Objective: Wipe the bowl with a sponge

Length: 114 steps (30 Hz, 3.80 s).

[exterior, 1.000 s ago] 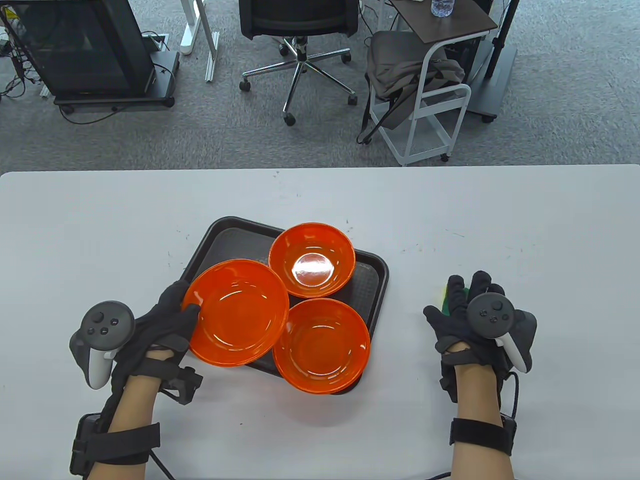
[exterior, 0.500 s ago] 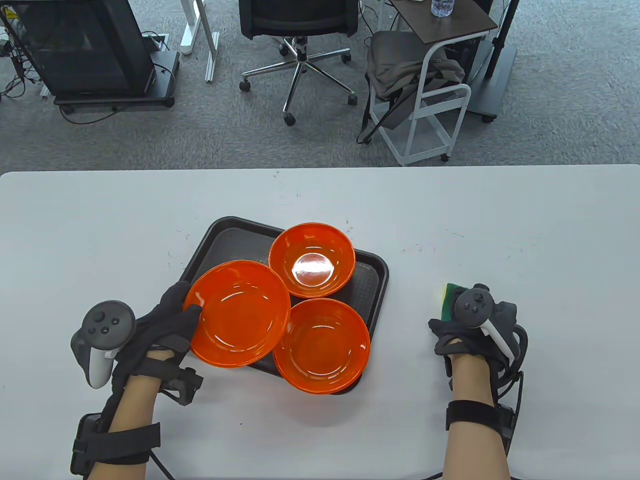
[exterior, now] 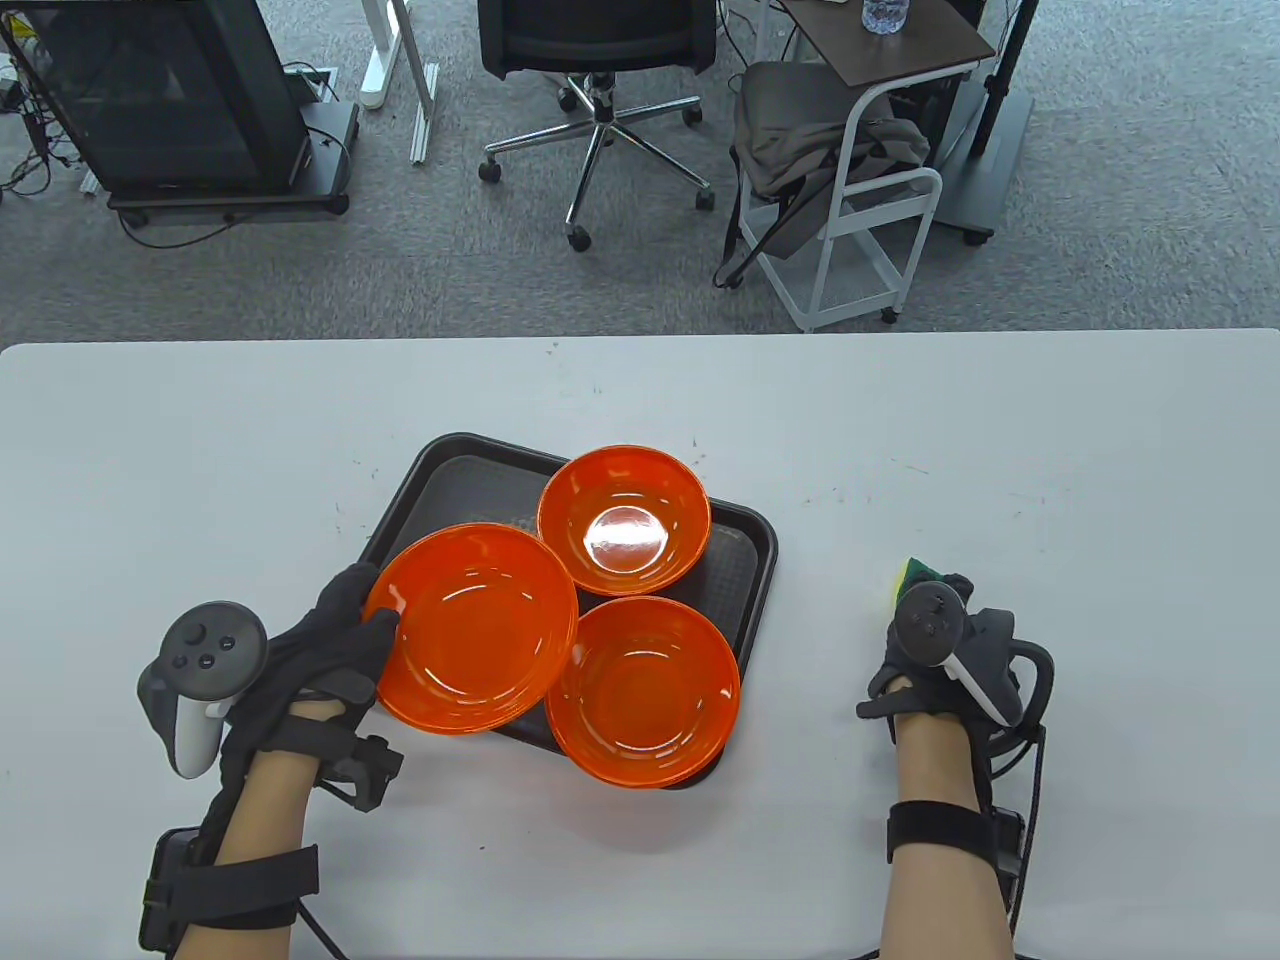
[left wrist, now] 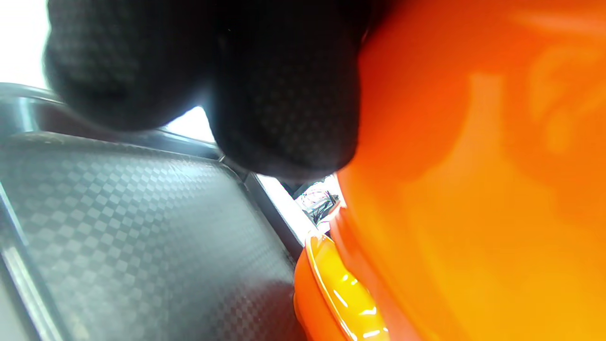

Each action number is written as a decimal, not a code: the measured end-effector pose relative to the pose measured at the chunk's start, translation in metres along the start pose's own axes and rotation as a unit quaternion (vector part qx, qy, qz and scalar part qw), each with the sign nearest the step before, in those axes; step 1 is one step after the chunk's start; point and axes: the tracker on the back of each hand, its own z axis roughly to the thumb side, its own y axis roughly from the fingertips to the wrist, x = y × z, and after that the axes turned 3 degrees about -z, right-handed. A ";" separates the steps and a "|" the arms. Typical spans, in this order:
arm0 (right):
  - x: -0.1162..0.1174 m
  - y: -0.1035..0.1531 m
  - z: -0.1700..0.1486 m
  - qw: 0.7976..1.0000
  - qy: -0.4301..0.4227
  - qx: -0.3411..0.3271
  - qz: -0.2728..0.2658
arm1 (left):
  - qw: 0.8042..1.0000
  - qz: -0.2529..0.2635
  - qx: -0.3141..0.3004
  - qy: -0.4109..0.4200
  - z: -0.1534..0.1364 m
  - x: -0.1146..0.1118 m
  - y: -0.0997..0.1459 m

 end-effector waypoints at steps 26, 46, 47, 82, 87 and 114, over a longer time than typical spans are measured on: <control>-0.096 0.066 0.105 0.942 -0.151 -0.235 -0.184 | 1.000 -0.006 0.002 -0.008 0.001 -0.004 0.000; -0.102 0.125 0.193 0.885 -0.124 -0.412 -0.177 | 0.995 -0.060 -0.046 -0.058 0.030 -0.038 0.003; -0.101 0.126 0.195 0.881 -0.123 -0.424 -0.168 | 0.995 -0.062 -0.050 -0.060 0.032 -0.040 0.004; -0.057 0.133 0.238 0.874 0.126 -0.468 0.032 | 0.977 -0.015 -0.139 -0.160 0.068 -0.056 0.019; -0.058 0.125 0.233 0.883 0.147 -0.444 -0.030 | 0.976 -0.036 -0.162 -0.142 0.072 -0.068 0.020; -0.058 0.138 0.244 0.876 0.166 -0.451 0.045 | 0.978 0.012 -0.165 -0.128 0.055 -0.060 0.010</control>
